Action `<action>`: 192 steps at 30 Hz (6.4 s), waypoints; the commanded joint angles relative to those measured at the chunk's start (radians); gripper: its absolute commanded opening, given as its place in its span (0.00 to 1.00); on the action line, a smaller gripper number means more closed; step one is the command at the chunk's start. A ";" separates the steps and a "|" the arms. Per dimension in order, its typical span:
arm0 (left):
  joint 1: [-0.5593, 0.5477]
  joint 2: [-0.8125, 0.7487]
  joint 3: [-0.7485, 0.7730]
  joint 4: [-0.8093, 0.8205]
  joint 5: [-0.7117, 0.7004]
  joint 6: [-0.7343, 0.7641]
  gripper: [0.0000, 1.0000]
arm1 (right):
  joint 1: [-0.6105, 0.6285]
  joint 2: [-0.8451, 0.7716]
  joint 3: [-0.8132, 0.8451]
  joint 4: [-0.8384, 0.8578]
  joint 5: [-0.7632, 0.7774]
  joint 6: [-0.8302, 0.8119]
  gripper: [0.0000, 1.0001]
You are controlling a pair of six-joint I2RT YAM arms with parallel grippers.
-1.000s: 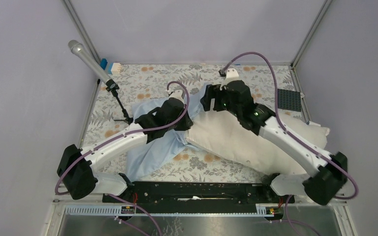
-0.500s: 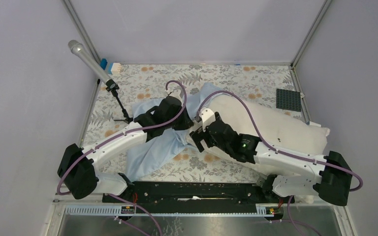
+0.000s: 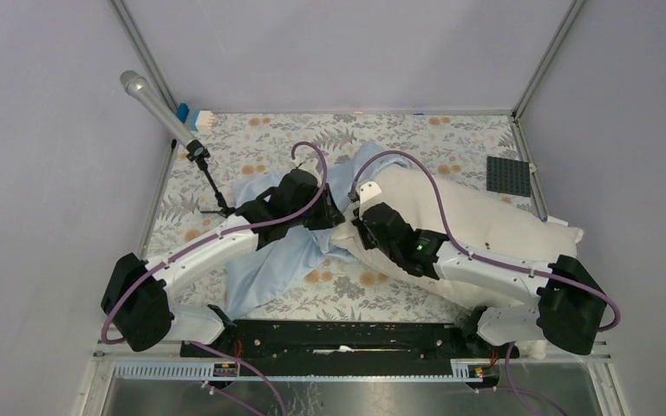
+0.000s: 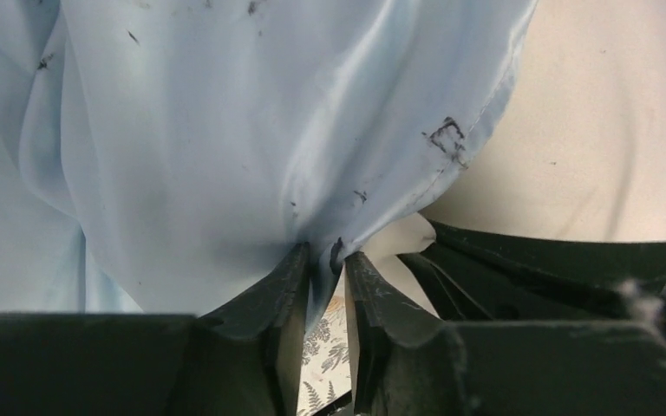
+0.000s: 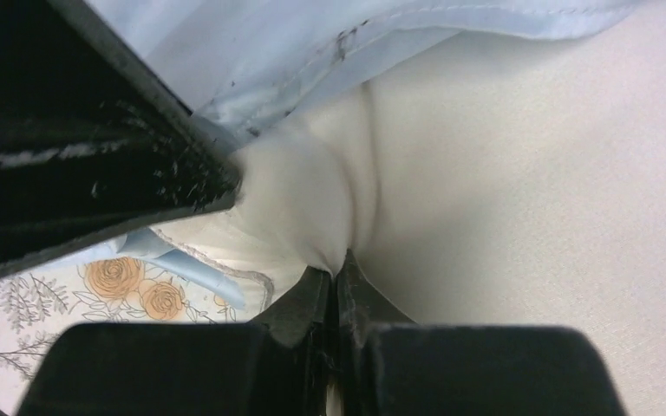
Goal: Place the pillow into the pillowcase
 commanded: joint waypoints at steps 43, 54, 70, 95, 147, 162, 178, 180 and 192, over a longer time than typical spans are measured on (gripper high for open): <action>-0.119 -0.204 0.006 -0.218 -0.052 0.117 0.00 | -0.212 0.091 0.157 -0.123 -0.098 0.280 0.00; -0.119 -0.246 0.047 -0.226 0.010 0.122 0.00 | -0.229 0.097 0.145 -0.100 -0.112 0.352 0.00; -0.119 -0.135 0.123 0.161 0.265 -0.081 0.00 | -0.212 0.178 0.039 0.241 -0.361 0.553 0.00; -0.039 -0.011 -0.117 0.280 0.255 -0.152 0.00 | -0.213 -0.199 0.280 -0.379 0.093 0.291 0.95; -0.084 -0.273 -0.242 -0.128 -0.353 -0.208 0.84 | -0.663 -0.118 0.296 -0.270 -0.178 0.426 0.00; -0.001 0.080 -0.286 -0.028 -0.508 -0.322 0.77 | -0.676 -0.143 0.281 -0.285 -0.239 0.422 0.00; 0.320 0.552 0.410 0.032 -0.435 0.003 0.00 | -0.674 -0.165 0.304 -0.395 -0.398 0.410 0.00; 0.348 0.634 0.570 -0.024 -0.418 0.055 0.00 | -0.670 -0.152 0.304 -0.391 -0.452 0.427 0.00; 0.389 0.534 0.744 -0.103 -0.185 0.257 0.79 | -0.597 0.125 0.516 -0.211 -0.364 0.559 0.00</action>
